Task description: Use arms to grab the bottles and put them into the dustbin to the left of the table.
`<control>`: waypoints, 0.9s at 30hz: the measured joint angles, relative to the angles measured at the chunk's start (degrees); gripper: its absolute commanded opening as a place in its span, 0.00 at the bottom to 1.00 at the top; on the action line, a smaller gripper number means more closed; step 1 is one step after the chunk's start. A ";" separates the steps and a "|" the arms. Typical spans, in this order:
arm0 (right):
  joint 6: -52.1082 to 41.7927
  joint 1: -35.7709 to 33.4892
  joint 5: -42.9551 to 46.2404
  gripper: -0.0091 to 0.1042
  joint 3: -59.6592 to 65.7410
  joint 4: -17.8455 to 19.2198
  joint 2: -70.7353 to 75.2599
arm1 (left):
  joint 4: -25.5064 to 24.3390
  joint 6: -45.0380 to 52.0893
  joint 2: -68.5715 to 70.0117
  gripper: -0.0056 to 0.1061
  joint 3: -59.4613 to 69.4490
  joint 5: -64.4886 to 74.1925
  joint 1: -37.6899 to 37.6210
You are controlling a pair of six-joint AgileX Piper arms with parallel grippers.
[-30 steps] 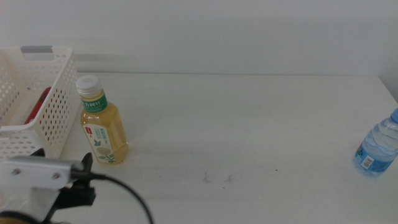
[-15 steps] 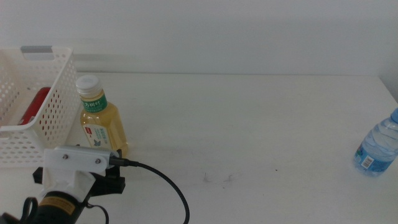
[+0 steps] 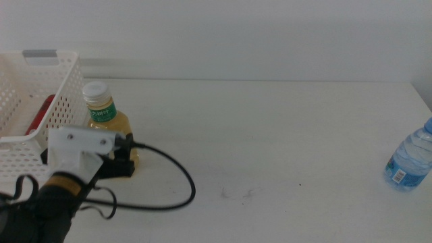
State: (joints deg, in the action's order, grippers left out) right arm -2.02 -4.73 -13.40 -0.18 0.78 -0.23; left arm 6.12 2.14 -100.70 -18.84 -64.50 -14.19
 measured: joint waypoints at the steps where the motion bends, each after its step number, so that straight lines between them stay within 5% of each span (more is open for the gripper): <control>1: 0.00 0.00 0.00 0.86 0.00 0.00 0.00 | -0.30 -0.25 0.00 0.89 -0.95 1.17 0.25; 14: 0.00 0.00 0.00 0.86 0.00 0.00 0.00 | -0.42 -0.37 -4.71 0.87 -10.90 9.38 1.02; 17: 0.00 0.00 0.00 0.86 0.00 0.00 0.00 | -0.31 -0.37 -4.96 0.70 -11.13 9.69 1.02; 23: 0.00 0.00 0.00 0.86 0.00 0.00 0.00 | -1.34 0.25 -1.33 0.07 -11.27 16.44 1.02; 27: 0.00 0.00 0.00 0.86 0.00 0.00 0.00 | -2.93 -2.14 9.80 0.03 -13.23 39.97 1.02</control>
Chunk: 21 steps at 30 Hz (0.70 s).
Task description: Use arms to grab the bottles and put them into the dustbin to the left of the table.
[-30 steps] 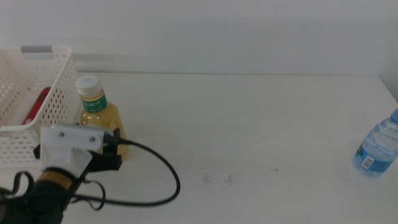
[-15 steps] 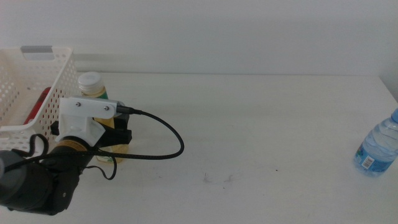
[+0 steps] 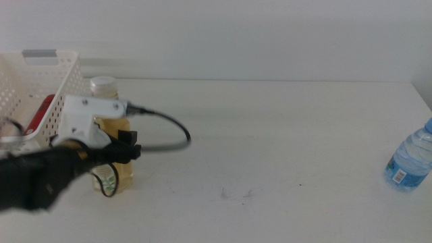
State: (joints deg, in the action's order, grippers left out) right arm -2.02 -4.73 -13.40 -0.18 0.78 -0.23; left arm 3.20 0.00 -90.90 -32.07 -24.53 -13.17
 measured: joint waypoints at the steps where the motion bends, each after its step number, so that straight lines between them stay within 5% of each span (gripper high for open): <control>1: 0.00 0.00 0.00 0.86 0.00 0.00 0.00 | -0.17 -1.00 3.31 0.03 -2.02 8.68 0.00; 10: 0.00 0.00 0.00 0.86 0.00 0.00 0.00 | -2.69 7.37 6.17 0.03 -39.63 70.36 8.41; 21: 0.00 0.00 0.00 0.86 0.00 0.00 0.00 | -3.20 18.83 -11.16 0.03 -68.44 91.10 24.85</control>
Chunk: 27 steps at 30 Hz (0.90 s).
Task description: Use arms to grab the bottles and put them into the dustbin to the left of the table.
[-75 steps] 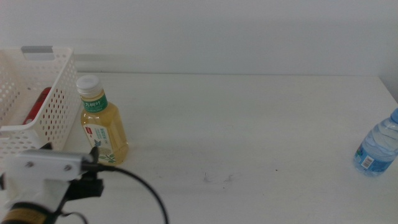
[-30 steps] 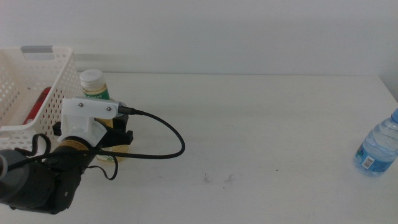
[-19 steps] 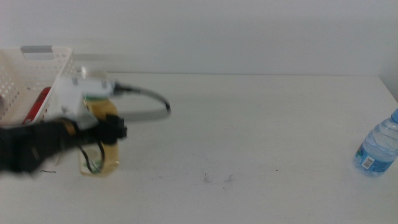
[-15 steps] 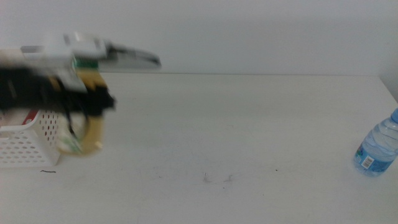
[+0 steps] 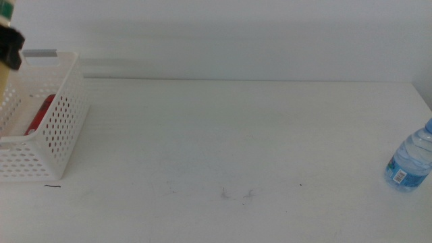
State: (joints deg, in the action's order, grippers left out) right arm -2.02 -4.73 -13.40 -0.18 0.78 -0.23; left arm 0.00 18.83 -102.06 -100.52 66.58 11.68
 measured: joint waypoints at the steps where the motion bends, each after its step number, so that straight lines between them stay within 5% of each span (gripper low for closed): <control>1: 0.00 0.00 0.00 0.86 0.00 0.00 0.00 | 0.30 0.46 -1.47 0.03 -0.15 0.00 0.60; 8: 0.00 0.00 0.00 0.86 0.00 0.00 0.00 | 2.70 2.40 -9.94 0.06 -0.25 -1.31 1.39; 11: 0.00 0.00 0.00 0.86 0.00 0.00 0.00 | 3.25 2.40 -12.35 0.16 -0.25 -1.79 1.39; 14: 0.00 0.00 0.00 0.86 0.00 0.00 0.00 | 3.26 2.40 -14.20 0.35 -0.25 -2.18 1.39; 20: 0.00 0.00 0.00 0.86 0.00 0.00 0.00 | 3.26 3.22 -15.71 0.89 -0.38 -2.67 1.39; 27: 0.00 0.00 0.00 0.86 0.00 0.00 0.00 | 5.30 2.88 -7.47 0.89 -0.71 -0.87 1.28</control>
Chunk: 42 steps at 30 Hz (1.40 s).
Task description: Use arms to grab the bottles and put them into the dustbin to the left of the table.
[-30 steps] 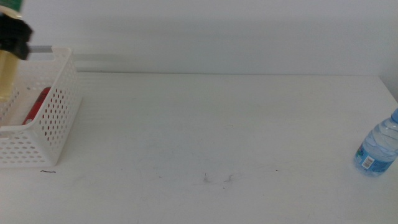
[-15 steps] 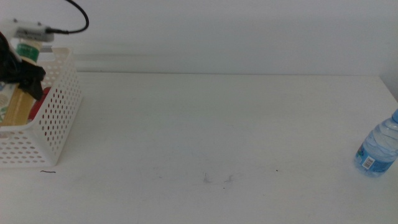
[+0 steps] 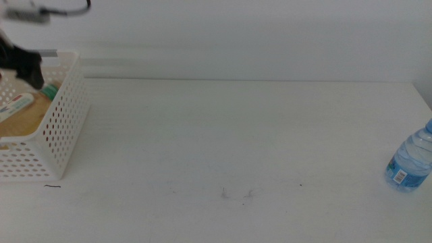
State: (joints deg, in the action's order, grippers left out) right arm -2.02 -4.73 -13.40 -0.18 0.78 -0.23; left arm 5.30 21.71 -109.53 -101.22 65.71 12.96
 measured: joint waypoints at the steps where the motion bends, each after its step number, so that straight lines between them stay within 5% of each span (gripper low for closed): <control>1: 0.00 0.00 0.00 0.86 0.00 0.00 0.00 | 1.07 -0.28 1.83 0.89 -0.12 0.72 -0.26; 11: 0.00 0.00 0.00 0.86 0.00 0.00 0.00 | 15.93 2.03 20.50 0.89 3.15 3.79 -6.47; 28: 0.00 0.00 0.00 0.86 0.00 0.00 0.00 | 22.94 5.28 37.09 0.89 5.95 4.40 -26.87; 42: 0.00 0.00 0.00 0.86 0.00 0.00 0.00 | 23.11 5.28 37.09 0.89 5.95 2.67 -28.27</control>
State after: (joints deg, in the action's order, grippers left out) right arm -2.02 -4.73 -13.40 -0.18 0.78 -0.23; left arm 28.41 26.99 -72.45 -95.27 68.38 -15.30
